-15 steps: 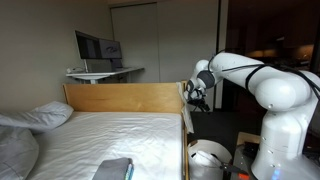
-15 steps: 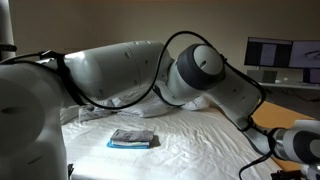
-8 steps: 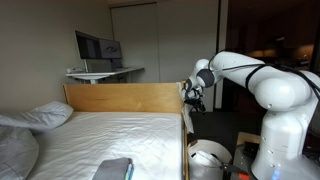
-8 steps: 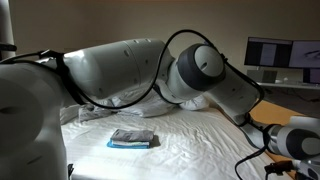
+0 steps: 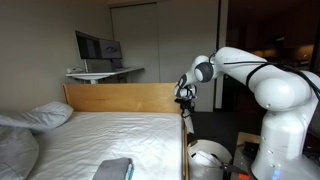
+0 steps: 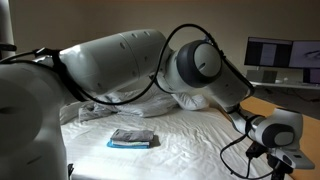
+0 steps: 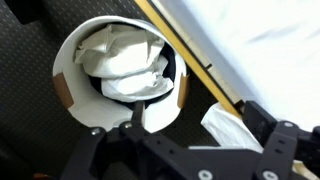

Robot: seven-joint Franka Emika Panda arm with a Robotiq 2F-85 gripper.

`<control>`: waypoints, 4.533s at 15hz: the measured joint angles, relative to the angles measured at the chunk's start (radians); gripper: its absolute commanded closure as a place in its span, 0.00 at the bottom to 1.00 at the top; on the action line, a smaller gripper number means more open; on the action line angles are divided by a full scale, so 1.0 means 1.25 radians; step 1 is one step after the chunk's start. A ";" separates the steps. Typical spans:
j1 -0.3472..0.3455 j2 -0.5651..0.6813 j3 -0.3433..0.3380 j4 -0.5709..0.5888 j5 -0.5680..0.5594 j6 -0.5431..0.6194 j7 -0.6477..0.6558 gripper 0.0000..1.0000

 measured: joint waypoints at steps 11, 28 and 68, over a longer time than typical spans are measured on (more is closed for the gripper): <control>-0.023 -0.098 0.190 -0.172 0.016 -0.003 -0.388 0.00; -0.006 -0.178 0.196 -0.336 0.034 -0.012 -0.704 0.00; -0.464 -0.155 1.026 -0.925 -0.143 0.533 -1.175 0.00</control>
